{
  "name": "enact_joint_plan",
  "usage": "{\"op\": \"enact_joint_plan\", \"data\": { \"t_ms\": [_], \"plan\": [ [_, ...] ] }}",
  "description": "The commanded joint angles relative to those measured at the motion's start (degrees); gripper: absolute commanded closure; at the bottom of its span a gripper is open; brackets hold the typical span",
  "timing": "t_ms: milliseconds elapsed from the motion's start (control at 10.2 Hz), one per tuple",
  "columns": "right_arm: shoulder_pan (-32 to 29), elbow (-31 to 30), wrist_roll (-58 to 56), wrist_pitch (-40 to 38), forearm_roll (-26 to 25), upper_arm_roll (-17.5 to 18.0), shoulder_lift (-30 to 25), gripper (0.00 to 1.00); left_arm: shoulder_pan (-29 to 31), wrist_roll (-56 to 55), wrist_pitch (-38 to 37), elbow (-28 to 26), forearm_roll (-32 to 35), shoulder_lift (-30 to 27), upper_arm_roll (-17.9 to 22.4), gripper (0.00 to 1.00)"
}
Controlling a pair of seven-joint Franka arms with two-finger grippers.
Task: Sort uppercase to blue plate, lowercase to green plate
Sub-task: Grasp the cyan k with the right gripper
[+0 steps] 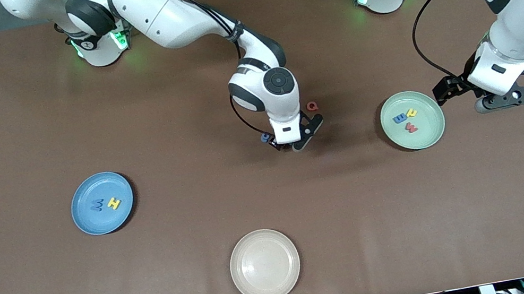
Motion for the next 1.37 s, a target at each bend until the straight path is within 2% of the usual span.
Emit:
{"op": "enact_joint_plan", "data": {
  "t_ms": [0, 98, 392, 588, 686, 785, 981, 1275],
  "plan": [
    [0.8, 2.9, -0.3, -0.4, -0.7, -0.9, 1.8, 0.57, 0.3, 1.2, 0.9, -1.3, -1.1, -1.4, -0.9, 0.19],
    [0.9, 2.9, -0.4, -0.4, -0.7, -0.9, 1.9, 0.63, 0.3, 1.2, 0.9, -1.3, -1.1, -1.4, -1.0, 0.19],
    [0.9, 2.9, -0.2, -0.4, -2.0, -0.9, 1.8, 1.0, 0.3, 0.5, 2.4, -1.8, -1.1, -1.4, -2.6, 0.2],
    [0.9, 2.9, -0.4, -2.2, -4.4, -1.2, 0.9, 1.0, 0.3, -1.1, 2.8, -2.0, -1.1, -1.4, -3.8, 0.2],
    [0.6, 2.9, -0.4, -5.6, -4.3, -1.3, -0.4, 1.0, 0.3, -2.0, 2.9, -2.1, -1.1, -1.4, -4.5, 0.2],
    [0.0, 2.9, -0.4, -8.7, -3.8, -1.2, -2.5, 1.0, 0.3, -2.8, 3.1, -2.2, -1.1, -1.4, -5.0, 0.2],
    [-2.6, 2.8, -0.1, -14.7, 1.0, -2.0, -6.7, 1.0, 0.3, -3.0, 3.6, -2.6, -1.1, -1.4, -5.3, 0.2],
    [-5.6, 1.8, -1.1, -21.8, 5.9, -8.9, -11.2, 1.0, 0.3, -3.0, 4.0, -2.9, -1.1, -1.4, -5.8, 0.2]
  ]
}}
